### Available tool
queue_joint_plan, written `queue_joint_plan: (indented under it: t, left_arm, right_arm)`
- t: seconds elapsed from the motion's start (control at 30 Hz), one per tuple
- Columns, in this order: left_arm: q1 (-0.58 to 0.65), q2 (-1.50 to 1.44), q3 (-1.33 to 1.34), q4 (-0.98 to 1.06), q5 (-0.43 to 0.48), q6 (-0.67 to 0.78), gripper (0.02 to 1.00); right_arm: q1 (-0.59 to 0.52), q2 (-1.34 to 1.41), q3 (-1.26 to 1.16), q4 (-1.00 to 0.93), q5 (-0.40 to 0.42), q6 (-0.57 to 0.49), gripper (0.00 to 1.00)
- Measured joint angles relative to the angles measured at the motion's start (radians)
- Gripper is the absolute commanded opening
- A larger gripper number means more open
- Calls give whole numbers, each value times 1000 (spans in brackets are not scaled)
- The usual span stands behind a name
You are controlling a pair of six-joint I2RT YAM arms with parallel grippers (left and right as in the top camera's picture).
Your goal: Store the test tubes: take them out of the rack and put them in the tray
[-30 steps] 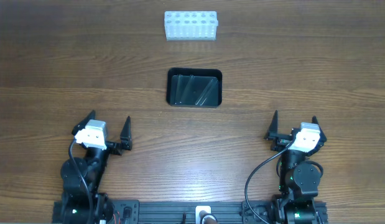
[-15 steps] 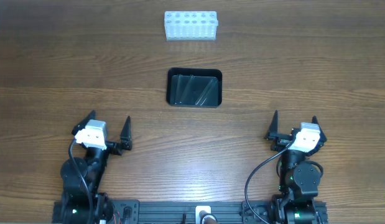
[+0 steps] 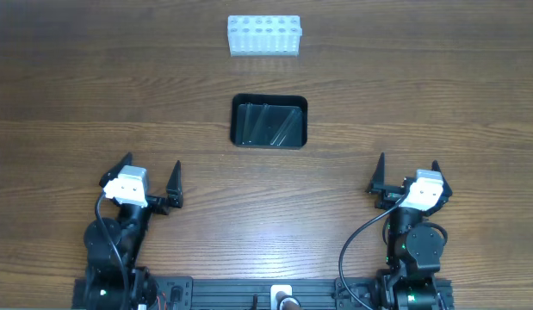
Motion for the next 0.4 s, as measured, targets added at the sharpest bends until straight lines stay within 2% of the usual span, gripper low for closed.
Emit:
queue_joint_plan:
  t: [0.4]
  left_arm:
    - [0,0,0,0,0,0,1000]
  right_arm:
    - [0,0,0,0,0,-2,993]
